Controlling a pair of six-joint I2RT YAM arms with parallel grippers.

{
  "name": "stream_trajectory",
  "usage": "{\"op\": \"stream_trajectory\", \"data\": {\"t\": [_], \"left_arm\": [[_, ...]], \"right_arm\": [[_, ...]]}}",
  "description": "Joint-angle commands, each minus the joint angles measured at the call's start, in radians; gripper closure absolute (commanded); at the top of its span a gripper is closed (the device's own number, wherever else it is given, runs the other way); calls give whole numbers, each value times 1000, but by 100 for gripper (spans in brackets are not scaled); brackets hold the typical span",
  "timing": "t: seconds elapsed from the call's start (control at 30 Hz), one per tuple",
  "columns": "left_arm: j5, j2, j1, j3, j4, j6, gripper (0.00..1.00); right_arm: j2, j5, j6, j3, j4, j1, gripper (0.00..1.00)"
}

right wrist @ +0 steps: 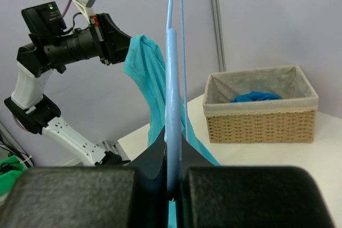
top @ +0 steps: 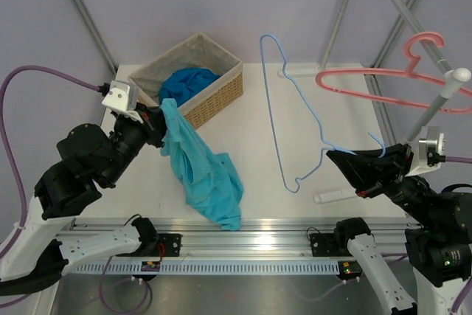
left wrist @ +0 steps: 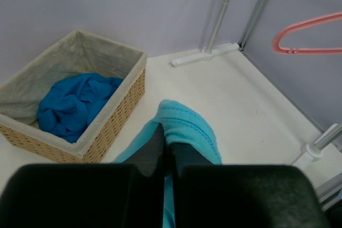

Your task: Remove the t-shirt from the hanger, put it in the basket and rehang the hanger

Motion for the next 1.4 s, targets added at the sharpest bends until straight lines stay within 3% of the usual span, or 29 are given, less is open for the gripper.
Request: {"op": "stream_trajectory", "data": {"t": [0.0,0.27,0.5,0.63,0.77,0.97,1.0,1.07,1.1,1.13,1.27,1.3,1.37], "left_arm": [[57,-10,3,-50,27,-1,100],[146,57,3,-257,67,-12,100],[267,85,3,-276,94,-18,99],[257,106,3,-328,123,-15,100],[212,83,3,-406,307,45,100],[154,155,3,-218,360,135,99],[170,170,3,-206,360,143,73],[193,172,3,-227,385,146,45],[218,172,3,-247,396,146,14],[235,172,3,-262,403,147,1],[428,175,3,-313,375,163,1],[565,177,3,-320,381,160,1],[678,196,0,-330,399,149,1]], "right_arm": [[29,23,-59,-9,-103,5,100],[46,14,-50,-122,-49,4,100],[43,7,-68,-125,-78,4,100],[35,10,-64,-151,-68,4,100],[26,13,-59,-190,-54,4,100],[15,27,-61,-214,-48,4,100],[15,22,-58,-217,-45,5,100],[18,16,-59,-231,-38,4,100],[20,16,-64,-236,-40,4,100],[21,23,-68,-245,-40,5,100],[17,72,-17,-286,18,5,100],[20,74,4,-292,37,4,100],[23,85,80,-305,101,4,100]]}}
